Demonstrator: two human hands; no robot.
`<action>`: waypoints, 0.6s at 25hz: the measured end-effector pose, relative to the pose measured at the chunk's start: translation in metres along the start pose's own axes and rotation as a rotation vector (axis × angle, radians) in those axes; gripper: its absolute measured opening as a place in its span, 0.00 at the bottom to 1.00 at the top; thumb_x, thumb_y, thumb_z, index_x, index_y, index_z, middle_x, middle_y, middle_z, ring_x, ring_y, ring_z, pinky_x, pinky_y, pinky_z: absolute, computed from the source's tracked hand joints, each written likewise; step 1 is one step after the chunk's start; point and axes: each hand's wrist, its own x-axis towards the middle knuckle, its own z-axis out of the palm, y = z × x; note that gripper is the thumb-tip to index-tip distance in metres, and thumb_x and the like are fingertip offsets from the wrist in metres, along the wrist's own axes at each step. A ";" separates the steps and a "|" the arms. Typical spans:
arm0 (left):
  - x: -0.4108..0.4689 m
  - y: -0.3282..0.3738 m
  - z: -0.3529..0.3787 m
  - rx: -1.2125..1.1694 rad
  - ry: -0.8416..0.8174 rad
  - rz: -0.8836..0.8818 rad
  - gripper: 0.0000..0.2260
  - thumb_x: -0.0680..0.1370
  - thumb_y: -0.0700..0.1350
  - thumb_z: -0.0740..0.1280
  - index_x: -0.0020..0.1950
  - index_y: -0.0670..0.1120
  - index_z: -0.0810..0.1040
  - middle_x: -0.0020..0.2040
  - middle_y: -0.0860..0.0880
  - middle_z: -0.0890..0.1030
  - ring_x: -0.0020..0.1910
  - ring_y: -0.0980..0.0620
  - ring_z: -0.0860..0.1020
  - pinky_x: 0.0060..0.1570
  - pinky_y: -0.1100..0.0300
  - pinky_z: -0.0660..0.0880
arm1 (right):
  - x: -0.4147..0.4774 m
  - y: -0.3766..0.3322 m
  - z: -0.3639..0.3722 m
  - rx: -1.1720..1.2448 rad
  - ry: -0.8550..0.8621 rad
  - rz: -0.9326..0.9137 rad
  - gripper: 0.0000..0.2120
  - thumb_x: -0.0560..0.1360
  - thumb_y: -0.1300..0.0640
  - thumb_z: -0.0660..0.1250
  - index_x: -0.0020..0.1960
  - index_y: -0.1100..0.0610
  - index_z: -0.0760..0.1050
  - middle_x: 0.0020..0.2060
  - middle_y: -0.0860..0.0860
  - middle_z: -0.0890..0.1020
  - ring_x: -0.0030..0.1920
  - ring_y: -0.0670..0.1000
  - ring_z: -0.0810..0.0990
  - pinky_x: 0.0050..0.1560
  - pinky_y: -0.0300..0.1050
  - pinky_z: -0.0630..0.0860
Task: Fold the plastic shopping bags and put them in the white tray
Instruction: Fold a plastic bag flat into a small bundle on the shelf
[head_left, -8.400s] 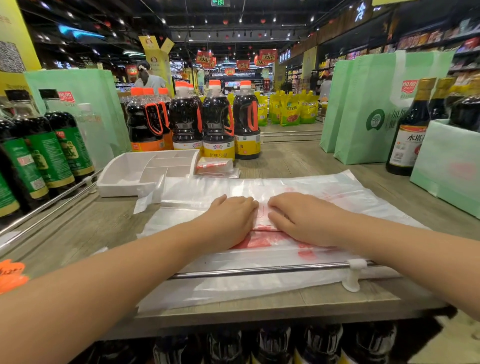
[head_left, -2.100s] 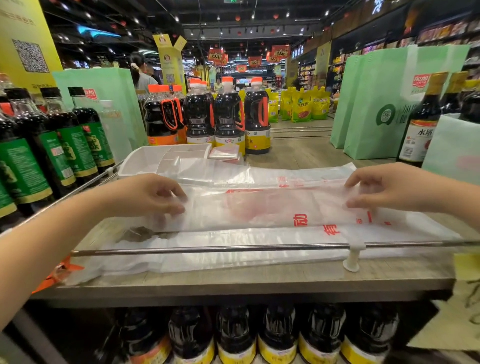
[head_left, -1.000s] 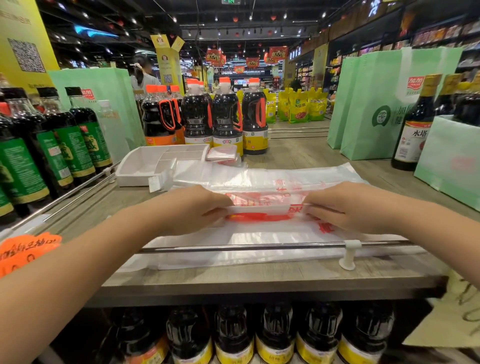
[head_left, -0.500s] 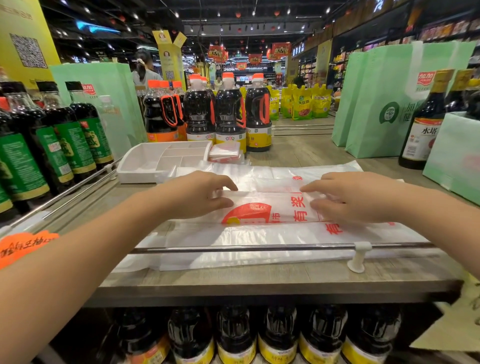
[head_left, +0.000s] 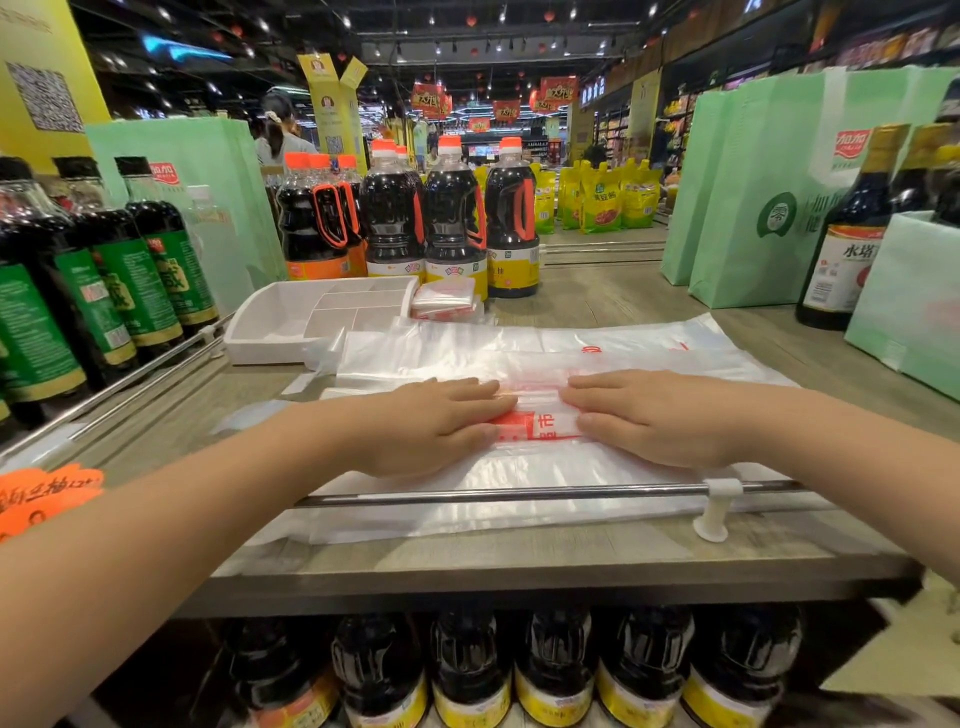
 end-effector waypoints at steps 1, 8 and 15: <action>0.001 -0.001 0.002 -0.005 -0.032 -0.013 0.25 0.84 0.61 0.45 0.81 0.60 0.46 0.81 0.59 0.45 0.79 0.60 0.43 0.77 0.58 0.40 | 0.002 -0.001 0.002 0.036 -0.025 0.001 0.28 0.83 0.37 0.45 0.81 0.43 0.51 0.79 0.38 0.51 0.78 0.40 0.48 0.78 0.41 0.44; -0.007 -0.011 0.007 -0.018 -0.177 -0.091 0.28 0.82 0.64 0.40 0.78 0.60 0.33 0.79 0.58 0.33 0.77 0.60 0.33 0.75 0.58 0.34 | -0.008 0.016 0.010 0.123 -0.171 0.085 0.31 0.82 0.36 0.42 0.80 0.43 0.38 0.79 0.40 0.38 0.78 0.40 0.38 0.75 0.40 0.36; -0.013 -0.011 0.001 0.031 0.054 -0.094 0.28 0.81 0.65 0.51 0.80 0.57 0.58 0.80 0.56 0.57 0.78 0.56 0.56 0.77 0.55 0.54 | -0.014 0.015 0.008 0.015 0.038 0.090 0.38 0.76 0.28 0.46 0.81 0.46 0.54 0.79 0.40 0.54 0.78 0.43 0.54 0.78 0.45 0.52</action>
